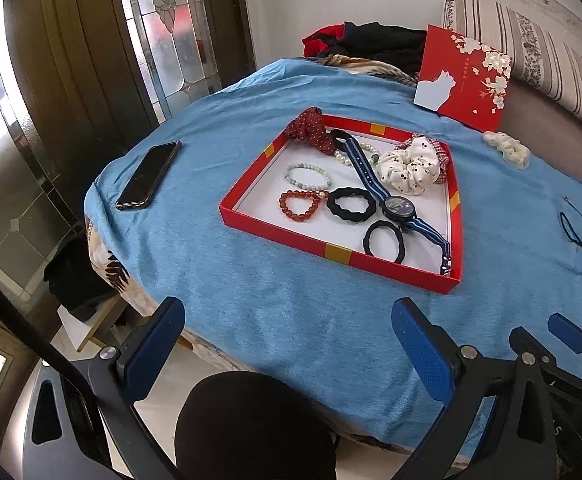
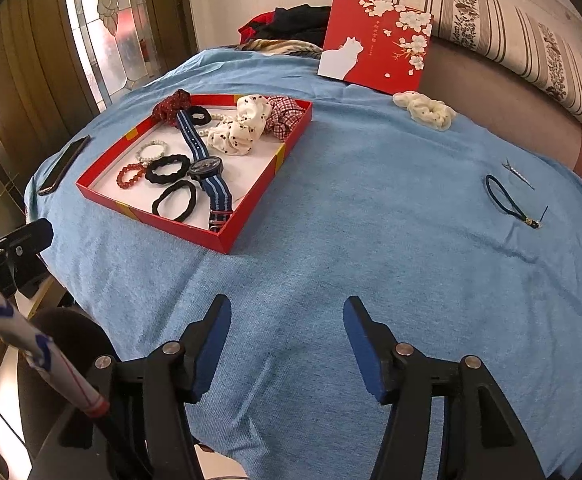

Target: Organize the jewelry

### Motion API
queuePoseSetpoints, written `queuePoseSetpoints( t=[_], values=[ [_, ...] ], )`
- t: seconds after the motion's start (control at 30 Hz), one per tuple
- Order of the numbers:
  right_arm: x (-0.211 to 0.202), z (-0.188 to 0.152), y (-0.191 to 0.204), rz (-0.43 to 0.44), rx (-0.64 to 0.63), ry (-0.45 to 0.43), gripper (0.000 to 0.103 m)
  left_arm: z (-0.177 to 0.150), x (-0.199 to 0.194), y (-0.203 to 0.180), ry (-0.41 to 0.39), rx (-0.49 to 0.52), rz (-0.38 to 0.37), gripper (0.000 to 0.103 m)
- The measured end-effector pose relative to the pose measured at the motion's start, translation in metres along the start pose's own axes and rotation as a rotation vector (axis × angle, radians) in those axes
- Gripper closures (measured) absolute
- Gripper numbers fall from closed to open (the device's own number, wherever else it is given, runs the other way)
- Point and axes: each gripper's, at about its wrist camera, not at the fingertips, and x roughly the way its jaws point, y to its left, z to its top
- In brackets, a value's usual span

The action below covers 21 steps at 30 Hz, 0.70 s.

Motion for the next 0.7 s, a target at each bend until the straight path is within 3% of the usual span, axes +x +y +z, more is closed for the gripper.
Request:
queuePoseSetpoints(
  t=[0.7],
  values=[
    [0.007,0.008,0.013,-0.033,-0.038,0.019,0.037,0.000,0.010,0.007,0.034,-0.017,-0.012,0.000]
  ],
)
